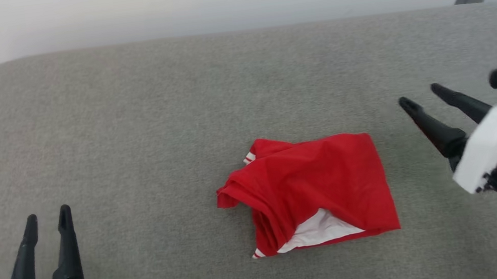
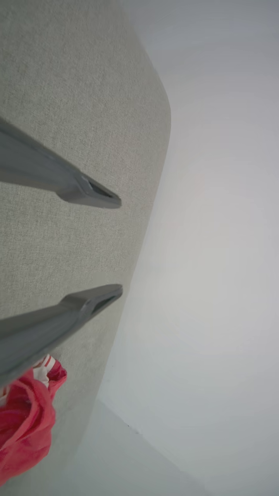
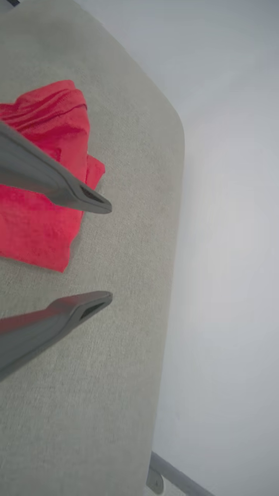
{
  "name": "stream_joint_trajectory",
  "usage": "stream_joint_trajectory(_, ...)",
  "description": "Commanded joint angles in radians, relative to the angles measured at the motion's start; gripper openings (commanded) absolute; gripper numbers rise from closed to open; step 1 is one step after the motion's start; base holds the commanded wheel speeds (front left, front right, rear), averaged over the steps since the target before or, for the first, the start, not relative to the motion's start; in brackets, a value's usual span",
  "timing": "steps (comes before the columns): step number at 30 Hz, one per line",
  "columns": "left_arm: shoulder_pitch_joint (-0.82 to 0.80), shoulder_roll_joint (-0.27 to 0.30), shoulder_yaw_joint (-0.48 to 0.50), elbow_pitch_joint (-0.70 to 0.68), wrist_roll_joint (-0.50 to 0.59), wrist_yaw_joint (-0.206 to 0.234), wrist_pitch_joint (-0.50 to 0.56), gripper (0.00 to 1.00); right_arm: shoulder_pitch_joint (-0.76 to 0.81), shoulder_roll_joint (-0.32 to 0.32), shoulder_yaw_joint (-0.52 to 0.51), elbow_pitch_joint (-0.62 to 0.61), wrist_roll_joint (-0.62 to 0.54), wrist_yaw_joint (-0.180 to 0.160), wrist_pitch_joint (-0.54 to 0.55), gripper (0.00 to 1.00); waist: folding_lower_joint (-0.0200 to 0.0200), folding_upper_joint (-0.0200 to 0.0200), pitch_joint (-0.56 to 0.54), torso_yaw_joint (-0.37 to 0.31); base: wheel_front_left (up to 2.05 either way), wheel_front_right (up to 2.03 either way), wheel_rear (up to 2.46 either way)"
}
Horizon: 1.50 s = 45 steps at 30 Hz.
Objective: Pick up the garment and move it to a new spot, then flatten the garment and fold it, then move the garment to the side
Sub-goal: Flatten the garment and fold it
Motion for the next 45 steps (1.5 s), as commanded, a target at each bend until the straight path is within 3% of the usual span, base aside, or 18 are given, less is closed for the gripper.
stream_joint_trajectory(1, 0.011, 0.003, 0.006, -0.004, 0.008, -0.003, -0.005, 1.0, 0.026, -0.009, 0.002, 0.005, -0.011, 0.0, -0.044, 1.0, 0.0, 0.0, -0.013, -0.015, 0.0, 0.0, 0.0)
stream_joint_trajectory(11, 0.063, 0.021, 0.023, -0.003, 0.056, -0.003, -0.004, 1.0, 0.16, -0.049, 0.01, 0.118, -0.076, 0.0, -0.436, 1.0, 0.0, 0.0, -0.074, -0.055, 0.0, 0.0, 0.0)
stream_joint_trajectory(21, 0.118, 0.032, 0.038, 0.015, 0.13, -0.003, -0.004, 1.0, 0.245, -0.043, 0.035, 0.244, -0.099, 0.0, -0.676, 1.0, 0.0, 0.0, -0.128, -0.064, 0.0, 0.0, 0.0)
stream_joint_trajectory(30, 0.15, 0.029, 0.039, 0.02, 0.143, -0.004, -0.005, 1.0, 0.279, -0.038, 0.046, 0.303, -0.098, 0.0, -0.763, 1.0, 0.0, 0.0, -0.151, -0.062, 0.0, 0.0, 0.0)
stream_joint_trajectory(45, 0.149, 0.028, 0.025, 0.029, 0.14, -0.004, -0.004, 1.0, 0.336, -0.017, 0.019, 0.298, -0.116, 0.0, -0.793, 1.0, 0.0, 0.0, -0.167, -0.049, 0.0, 0.0, 0.0)
